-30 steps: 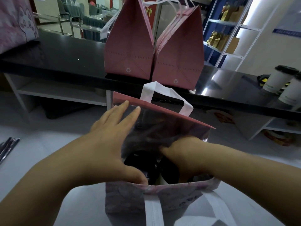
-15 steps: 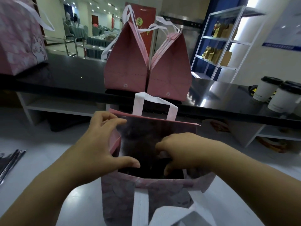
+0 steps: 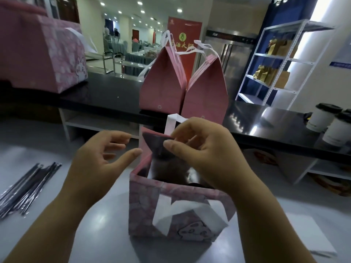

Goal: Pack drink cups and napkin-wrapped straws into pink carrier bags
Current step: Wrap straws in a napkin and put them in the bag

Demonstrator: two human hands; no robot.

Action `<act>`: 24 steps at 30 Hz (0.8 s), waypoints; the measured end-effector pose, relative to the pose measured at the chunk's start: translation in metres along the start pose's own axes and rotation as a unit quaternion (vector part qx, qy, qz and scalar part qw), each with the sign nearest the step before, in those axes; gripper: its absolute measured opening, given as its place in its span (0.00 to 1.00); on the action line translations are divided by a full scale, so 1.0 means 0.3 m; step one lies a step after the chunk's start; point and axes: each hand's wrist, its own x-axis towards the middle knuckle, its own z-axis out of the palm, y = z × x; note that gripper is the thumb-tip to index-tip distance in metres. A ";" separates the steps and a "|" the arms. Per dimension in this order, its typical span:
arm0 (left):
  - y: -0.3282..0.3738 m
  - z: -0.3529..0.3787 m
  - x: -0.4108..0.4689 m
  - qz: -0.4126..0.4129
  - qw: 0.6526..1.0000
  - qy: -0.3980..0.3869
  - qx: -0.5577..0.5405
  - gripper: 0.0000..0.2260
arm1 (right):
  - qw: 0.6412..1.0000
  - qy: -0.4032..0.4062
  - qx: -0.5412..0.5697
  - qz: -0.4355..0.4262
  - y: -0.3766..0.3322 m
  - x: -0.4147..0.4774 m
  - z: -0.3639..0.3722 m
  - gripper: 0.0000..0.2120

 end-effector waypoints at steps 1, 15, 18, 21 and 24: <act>-0.006 -0.020 -0.022 -0.014 1.000 0.012 -0.009 0.15 | 1.000 -0.004 0.021 -0.004 -0.036 0.002 0.028 0.07; -0.449 -0.402 -0.155 -0.168 0.983 -0.013 0.069 0.13 | 0.984 -0.172 -0.039 0.038 -0.242 0.092 0.675 0.14; -0.606 -0.450 -0.163 -0.180 0.975 -0.056 0.120 0.10 | 0.972 -0.196 -0.086 0.094 -0.193 0.110 0.831 0.17; -0.755 -0.472 -0.163 -0.188 0.967 -0.083 0.154 0.11 | 0.957 -0.211 -0.134 0.145 -0.133 0.121 0.951 0.17; -0.879 -0.466 -0.153 -0.186 0.955 -0.109 0.205 0.14 | 0.942 -0.223 -0.154 0.198 -0.081 0.127 1.028 0.16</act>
